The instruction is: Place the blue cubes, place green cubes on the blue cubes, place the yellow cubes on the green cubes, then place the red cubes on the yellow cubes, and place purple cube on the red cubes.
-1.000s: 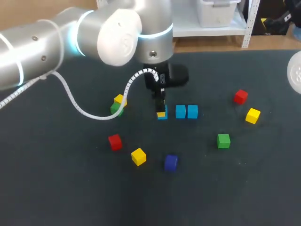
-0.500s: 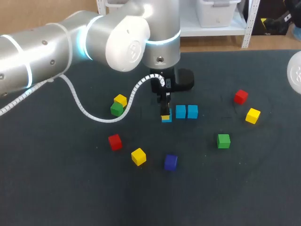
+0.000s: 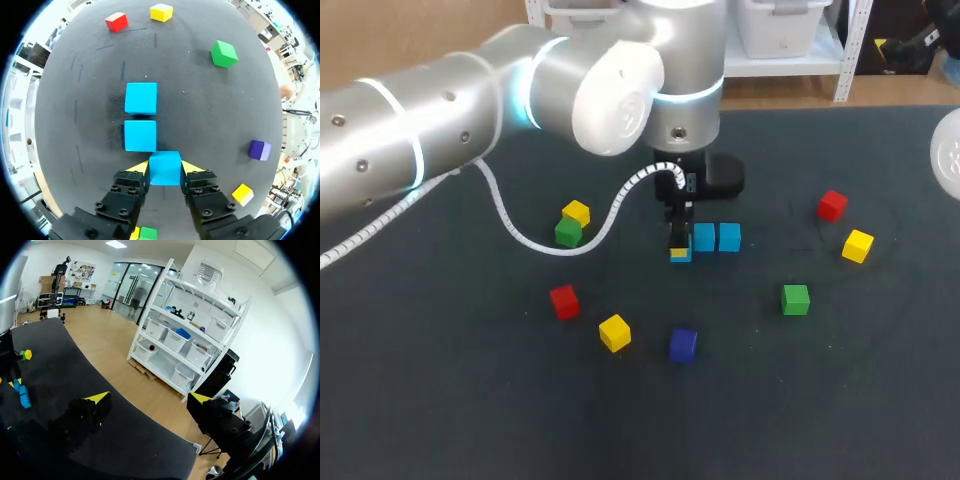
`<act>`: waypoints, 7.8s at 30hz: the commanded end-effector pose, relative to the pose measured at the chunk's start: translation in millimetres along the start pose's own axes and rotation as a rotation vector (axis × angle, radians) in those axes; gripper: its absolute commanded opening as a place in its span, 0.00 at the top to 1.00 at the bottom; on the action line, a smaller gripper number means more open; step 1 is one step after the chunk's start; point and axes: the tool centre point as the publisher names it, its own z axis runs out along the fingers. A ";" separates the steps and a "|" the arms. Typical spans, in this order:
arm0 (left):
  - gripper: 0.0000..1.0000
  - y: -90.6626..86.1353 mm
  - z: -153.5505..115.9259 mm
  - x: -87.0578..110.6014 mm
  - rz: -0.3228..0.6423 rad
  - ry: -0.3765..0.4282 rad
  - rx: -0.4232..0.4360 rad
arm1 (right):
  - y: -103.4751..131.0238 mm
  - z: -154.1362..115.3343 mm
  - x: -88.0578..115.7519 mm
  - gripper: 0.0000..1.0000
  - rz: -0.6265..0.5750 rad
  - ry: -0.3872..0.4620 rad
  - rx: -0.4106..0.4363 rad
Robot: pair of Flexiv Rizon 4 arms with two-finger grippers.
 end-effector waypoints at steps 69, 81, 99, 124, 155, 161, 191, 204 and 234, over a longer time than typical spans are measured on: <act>0.00 17.4 -5.1 5.3 -0.061 -0.025 0.024 | 0.9 -1.1 -0.8 0.00 0.001 0.003 0.003; 0.00 34.2 -27.4 37.4 -0.193 -0.076 -0.058 | 0.9 -1.1 -0.8 0.00 0.001 0.003 0.003; 0.00 25.6 -69.2 109.5 -0.598 -0.210 -0.106 | 0.9 -1.1 -0.8 0.00 0.001 0.003 0.003; 0.00 8.7 -34.3 161.6 -0.710 -0.105 -0.134 | 0.9 -1.1 -0.8 0.00 0.001 0.003 0.003; 0.93 20.6 -6.4 159.5 -0.780 -0.029 -0.136 | 0.9 -1.1 -0.8 0.00 0.001 0.003 0.003; 1.00 11.2 -21.5 160.0 -0.680 -0.058 -0.181 | 0.9 -1.1 -0.8 0.00 0.001 0.003 0.003; 1.00 -33.5 -77.5 67.0 -0.150 -0.185 -0.121 | 0.9 -1.1 -0.8 0.00 0.001 0.003 0.003; 1.00 -37.9 -81.6 64.6 -0.224 -0.267 -0.135 | 0.9 -1.1 -0.8 0.00 0.001 0.003 0.003; 1.00 -38.3 -78.1 52.4 -0.113 -0.129 -0.034 | 0.9 -1.1 -0.8 0.00 0.001 0.003 0.003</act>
